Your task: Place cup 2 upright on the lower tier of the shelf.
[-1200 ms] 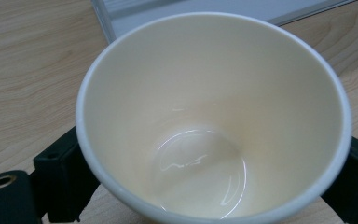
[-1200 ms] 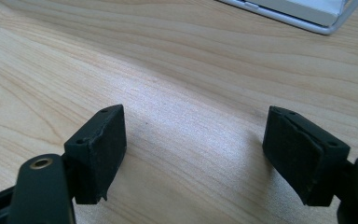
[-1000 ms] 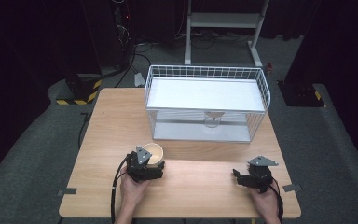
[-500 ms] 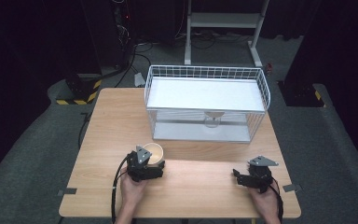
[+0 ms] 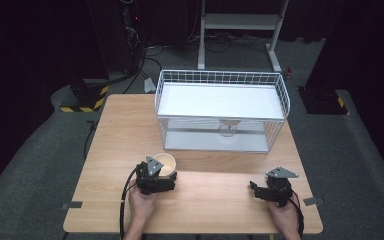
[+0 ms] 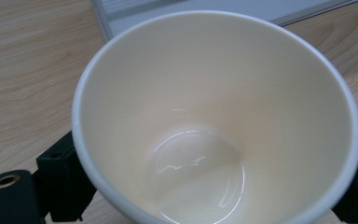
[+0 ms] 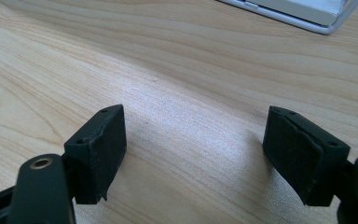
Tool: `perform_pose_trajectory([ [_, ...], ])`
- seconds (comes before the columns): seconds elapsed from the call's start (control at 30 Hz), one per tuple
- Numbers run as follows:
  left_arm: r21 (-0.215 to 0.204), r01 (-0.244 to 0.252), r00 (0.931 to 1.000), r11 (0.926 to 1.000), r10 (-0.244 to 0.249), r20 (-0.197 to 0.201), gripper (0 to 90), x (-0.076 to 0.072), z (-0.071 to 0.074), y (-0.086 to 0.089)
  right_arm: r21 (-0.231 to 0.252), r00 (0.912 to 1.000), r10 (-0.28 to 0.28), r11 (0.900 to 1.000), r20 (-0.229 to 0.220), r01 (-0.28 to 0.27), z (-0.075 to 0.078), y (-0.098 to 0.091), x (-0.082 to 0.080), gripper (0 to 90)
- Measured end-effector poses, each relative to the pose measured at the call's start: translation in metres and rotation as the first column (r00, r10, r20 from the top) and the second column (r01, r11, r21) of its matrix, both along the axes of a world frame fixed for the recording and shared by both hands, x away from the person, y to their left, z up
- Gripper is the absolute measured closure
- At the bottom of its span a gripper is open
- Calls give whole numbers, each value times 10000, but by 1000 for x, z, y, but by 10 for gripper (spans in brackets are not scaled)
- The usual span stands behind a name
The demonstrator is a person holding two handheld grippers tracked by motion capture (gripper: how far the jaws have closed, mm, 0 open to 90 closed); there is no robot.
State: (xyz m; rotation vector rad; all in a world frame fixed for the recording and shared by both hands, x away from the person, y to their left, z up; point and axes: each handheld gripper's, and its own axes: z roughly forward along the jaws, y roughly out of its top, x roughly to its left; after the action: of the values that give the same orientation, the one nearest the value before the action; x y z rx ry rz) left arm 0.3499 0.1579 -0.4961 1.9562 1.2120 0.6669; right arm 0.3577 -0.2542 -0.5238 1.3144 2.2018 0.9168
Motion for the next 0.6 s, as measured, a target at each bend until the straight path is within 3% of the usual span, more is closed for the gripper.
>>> perform_pose_trajectory([
  [0.6,-87,243,9997,9997,-243,-43,88,2,10,-4,4,10000,-4,10000,-8,4,0,0,0,217],
])
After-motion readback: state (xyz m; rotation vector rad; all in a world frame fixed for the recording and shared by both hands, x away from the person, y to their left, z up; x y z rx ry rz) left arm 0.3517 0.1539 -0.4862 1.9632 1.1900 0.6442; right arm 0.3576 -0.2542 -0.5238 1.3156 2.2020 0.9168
